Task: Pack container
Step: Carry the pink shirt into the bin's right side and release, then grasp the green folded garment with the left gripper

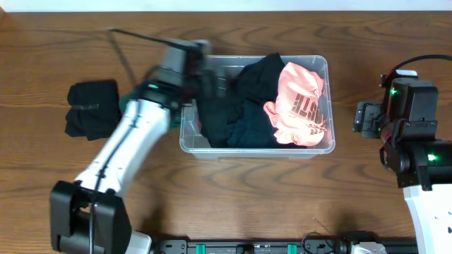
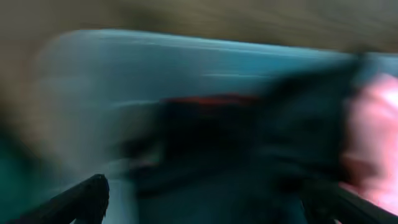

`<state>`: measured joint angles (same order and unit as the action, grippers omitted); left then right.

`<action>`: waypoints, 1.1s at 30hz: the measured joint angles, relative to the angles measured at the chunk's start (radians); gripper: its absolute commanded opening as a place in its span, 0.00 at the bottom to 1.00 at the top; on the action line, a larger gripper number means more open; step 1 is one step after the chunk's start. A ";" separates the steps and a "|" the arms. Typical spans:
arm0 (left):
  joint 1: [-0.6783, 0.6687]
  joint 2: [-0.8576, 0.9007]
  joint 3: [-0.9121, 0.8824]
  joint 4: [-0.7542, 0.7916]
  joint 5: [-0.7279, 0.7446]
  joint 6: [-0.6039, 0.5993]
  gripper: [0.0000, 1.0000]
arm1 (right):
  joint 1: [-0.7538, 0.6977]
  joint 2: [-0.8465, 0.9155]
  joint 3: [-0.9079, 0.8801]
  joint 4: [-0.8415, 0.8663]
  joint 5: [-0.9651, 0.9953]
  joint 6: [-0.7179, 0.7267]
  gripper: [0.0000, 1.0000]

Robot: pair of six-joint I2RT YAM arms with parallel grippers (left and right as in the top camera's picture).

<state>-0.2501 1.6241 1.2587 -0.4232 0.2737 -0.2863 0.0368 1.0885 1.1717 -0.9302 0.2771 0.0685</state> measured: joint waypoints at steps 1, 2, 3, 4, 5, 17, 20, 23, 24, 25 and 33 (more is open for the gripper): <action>0.057 -0.004 0.000 -0.027 -0.005 0.004 0.98 | 0.000 0.003 0.000 0.000 0.000 0.000 0.84; 0.119 -0.010 -0.001 -0.053 -0.010 0.013 0.98 | 0.000 0.007 0.000 0.000 0.000 0.000 0.84; 0.156 -0.015 -0.002 -0.068 -0.015 0.021 0.98 | 0.000 0.012 0.000 0.000 0.000 0.000 0.84; 0.200 -0.021 -0.002 -0.084 -0.017 0.028 0.98 | 0.000 0.019 0.000 0.000 0.000 0.000 0.84; 0.239 -0.028 -0.002 -0.098 -0.016 0.033 0.98 | 0.000 0.027 0.000 0.000 0.000 0.000 0.84; 0.451 0.072 -0.055 -0.221 0.038 -0.063 0.98 | 0.000 0.081 0.000 0.000 -0.015 0.000 0.84; 0.471 0.147 -0.060 -0.208 0.037 -0.088 0.98 | 0.000 0.081 0.000 0.000 -0.016 0.000 0.84; 0.473 0.201 -0.060 -0.171 0.046 -0.096 0.98 | 0.000 0.081 0.000 0.000 -0.016 0.000 0.83; 0.473 0.216 -0.061 -0.146 0.063 -0.095 0.98 | 0.000 0.081 0.000 0.000 -0.016 0.000 0.83; 0.473 0.229 -0.061 -0.121 0.079 -0.094 0.98 | 0.000 0.081 0.000 0.000 -0.016 0.000 0.82; 0.474 0.252 -0.063 -0.014 0.229 -0.071 0.54 | -0.079 0.081 0.000 -0.026 -0.013 0.069 0.80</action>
<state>0.2237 1.8759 1.1961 -0.4377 0.5030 -0.3576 -0.0425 1.1698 1.1717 -0.9565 0.2642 0.1371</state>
